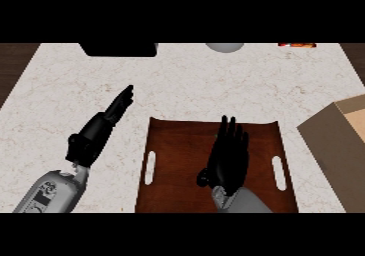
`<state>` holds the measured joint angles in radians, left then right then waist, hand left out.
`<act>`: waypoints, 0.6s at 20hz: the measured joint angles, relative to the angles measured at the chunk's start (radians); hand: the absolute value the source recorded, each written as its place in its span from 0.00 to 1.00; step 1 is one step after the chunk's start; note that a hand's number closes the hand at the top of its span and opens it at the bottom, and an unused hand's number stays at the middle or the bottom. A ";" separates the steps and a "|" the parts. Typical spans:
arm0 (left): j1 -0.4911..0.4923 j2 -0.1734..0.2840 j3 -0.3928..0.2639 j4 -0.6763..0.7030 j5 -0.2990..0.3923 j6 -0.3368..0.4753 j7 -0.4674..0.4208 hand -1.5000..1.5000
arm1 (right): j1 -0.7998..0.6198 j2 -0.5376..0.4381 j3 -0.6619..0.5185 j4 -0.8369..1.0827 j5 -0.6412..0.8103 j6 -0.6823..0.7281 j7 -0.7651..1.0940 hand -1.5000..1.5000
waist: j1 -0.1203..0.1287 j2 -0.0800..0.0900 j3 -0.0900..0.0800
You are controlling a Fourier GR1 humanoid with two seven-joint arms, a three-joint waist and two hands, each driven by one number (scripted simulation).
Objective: Pick the bell pepper from the tray and place it in the cardboard box
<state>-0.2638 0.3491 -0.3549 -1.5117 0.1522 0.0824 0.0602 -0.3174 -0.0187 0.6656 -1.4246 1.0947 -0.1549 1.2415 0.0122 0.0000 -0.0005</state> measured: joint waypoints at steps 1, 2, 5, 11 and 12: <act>0.003 -0.006 0.000 0.005 -0.005 0.002 -0.007 0.50 | -0.007 0.000 0.004 0.013 0.001 -0.004 0.000 0.00 | 0.001 0.000 0.000; 0.005 -0.007 0.002 0.005 -0.007 0.003 -0.008 0.50 | 0.002 0.000 0.014 0.013 0.004 -0.005 0.001 0.00 | 0.000 0.000 0.000; 0.020 -0.003 0.007 -0.002 -0.012 -0.006 -0.015 0.50 | -0.005 0.000 0.013 0.029 -0.004 -0.007 0.001 0.00 | 0.000 0.000 0.000; 0.012 -0.023 0.010 0.009 -0.032 -0.004 -0.004 0.50 | -0.037 0.000 0.008 0.063 -0.055 -0.005 -0.001 0.00 | 0.000 0.001 0.000; 0.016 -0.023 0.013 0.013 -0.033 -0.006 -0.010 0.50 | -0.038 0.000 0.009 0.070 -0.063 -0.006 0.000 0.00 | 0.000 0.001 0.000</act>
<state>-0.2481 0.3261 -0.3423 -1.4984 0.1190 0.0767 0.0505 -0.3555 -0.0186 0.6743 -1.3546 1.0312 -0.1610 1.2414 0.0125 0.0006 -0.0003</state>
